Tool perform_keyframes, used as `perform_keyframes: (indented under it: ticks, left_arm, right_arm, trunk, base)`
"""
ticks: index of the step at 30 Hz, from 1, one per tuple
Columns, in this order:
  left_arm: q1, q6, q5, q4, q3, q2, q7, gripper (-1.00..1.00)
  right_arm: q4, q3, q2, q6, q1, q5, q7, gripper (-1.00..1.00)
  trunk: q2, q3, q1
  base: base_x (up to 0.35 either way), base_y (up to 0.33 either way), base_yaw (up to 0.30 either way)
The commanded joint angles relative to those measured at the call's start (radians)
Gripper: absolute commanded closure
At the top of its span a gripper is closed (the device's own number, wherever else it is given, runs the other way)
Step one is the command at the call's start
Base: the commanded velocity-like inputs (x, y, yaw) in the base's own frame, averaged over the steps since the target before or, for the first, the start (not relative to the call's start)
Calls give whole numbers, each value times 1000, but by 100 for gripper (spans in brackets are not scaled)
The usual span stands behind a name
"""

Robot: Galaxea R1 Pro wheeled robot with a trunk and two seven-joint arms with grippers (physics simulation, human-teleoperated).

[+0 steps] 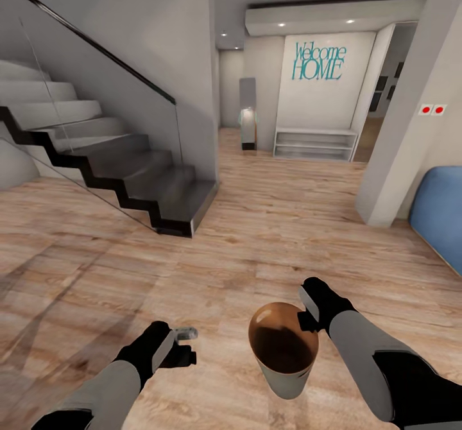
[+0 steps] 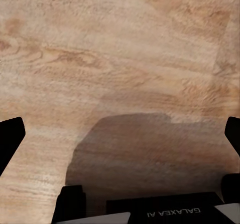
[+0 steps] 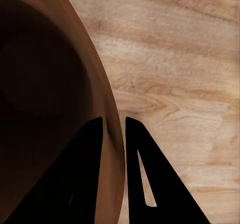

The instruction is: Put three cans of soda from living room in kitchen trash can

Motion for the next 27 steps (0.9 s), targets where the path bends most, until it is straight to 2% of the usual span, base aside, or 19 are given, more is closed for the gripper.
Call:
perform_keyframes:
  ticks: [1,10,27]
  left_arm:
    - [0,-2,0,1,0,0,0,-100]
    - [0,-6,1,1,1,2,0,-100]
    - [2,-33,2,2,4,6,-2,-100]
  right_arm:
    - [0,-2,0,-2,0,-7,2,100]
    - [1,-1,-3,-4,1,-7,1,100]
    - [1,0,-3,-7,2,-7,2,100]
  trunk:
    - [0,0,0]
    - [0,0,0]
    - [119,53,-65]
  base:
    - [0,0,0]
    - [0,0,0]
    - [0,0,0]
